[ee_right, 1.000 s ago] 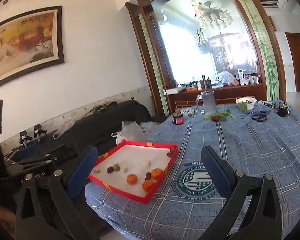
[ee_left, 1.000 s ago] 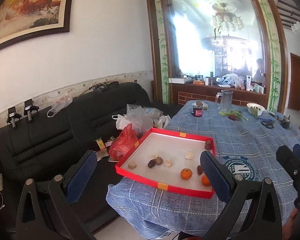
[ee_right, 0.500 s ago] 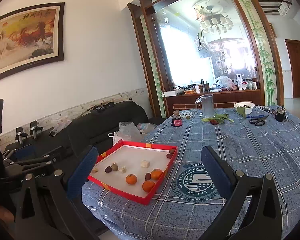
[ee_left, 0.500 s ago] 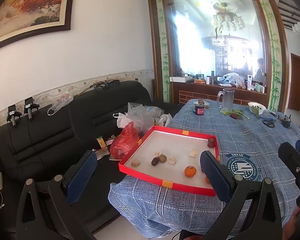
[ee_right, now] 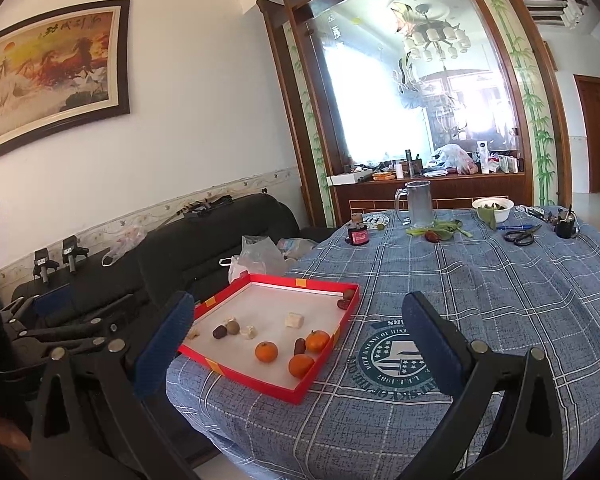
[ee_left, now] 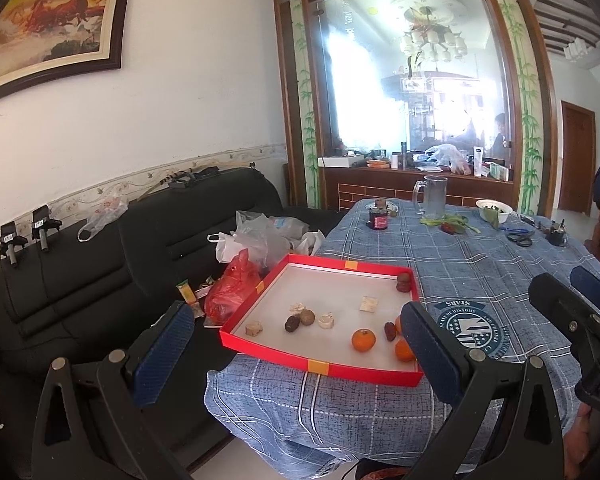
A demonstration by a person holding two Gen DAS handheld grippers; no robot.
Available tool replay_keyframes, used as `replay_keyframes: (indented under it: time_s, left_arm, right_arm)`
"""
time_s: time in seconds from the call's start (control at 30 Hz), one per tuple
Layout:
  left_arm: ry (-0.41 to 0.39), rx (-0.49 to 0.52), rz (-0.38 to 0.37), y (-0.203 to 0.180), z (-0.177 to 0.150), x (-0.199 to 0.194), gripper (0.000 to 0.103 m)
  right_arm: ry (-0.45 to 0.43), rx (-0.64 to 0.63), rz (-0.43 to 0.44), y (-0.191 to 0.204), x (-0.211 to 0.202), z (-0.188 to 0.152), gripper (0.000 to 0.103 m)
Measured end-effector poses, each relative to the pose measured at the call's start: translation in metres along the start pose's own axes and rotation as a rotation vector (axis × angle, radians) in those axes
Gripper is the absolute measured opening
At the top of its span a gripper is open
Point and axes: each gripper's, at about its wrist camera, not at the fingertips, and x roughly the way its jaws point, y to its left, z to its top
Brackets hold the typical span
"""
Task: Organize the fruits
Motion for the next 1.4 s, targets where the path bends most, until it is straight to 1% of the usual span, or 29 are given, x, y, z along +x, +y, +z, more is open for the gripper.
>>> replay_keyframes:
  time_s: [0.2, 0.5, 0.93, 1.4]
  left_arm:
    - [0.003, -0.011, 0.0, 0.004, -0.001, 0.0, 0.103]
    - [-0.019, -0.002, -0.026, 0.005, -0.002, -0.004, 0.103]
    - [-0.064, 0.008, -0.058, 0.003, -0.001, -0.015, 0.103]
    - [-0.058, 0.004, -0.047, 0.006, -0.004, -0.013, 0.103]
  right_arm:
    - [0.014, 0.017, 0.001, -0.002, 0.002, -0.002, 0.103]
    - [0.023, -0.004, 0.002, 0.005, 0.005, -0.004, 0.103]
    - [0.036, 0.015, 0.003, 0.003, 0.008, -0.005, 0.103]
    - [0.024, 0.016, 0.003, 0.009, 0.007, -0.003, 0.103]
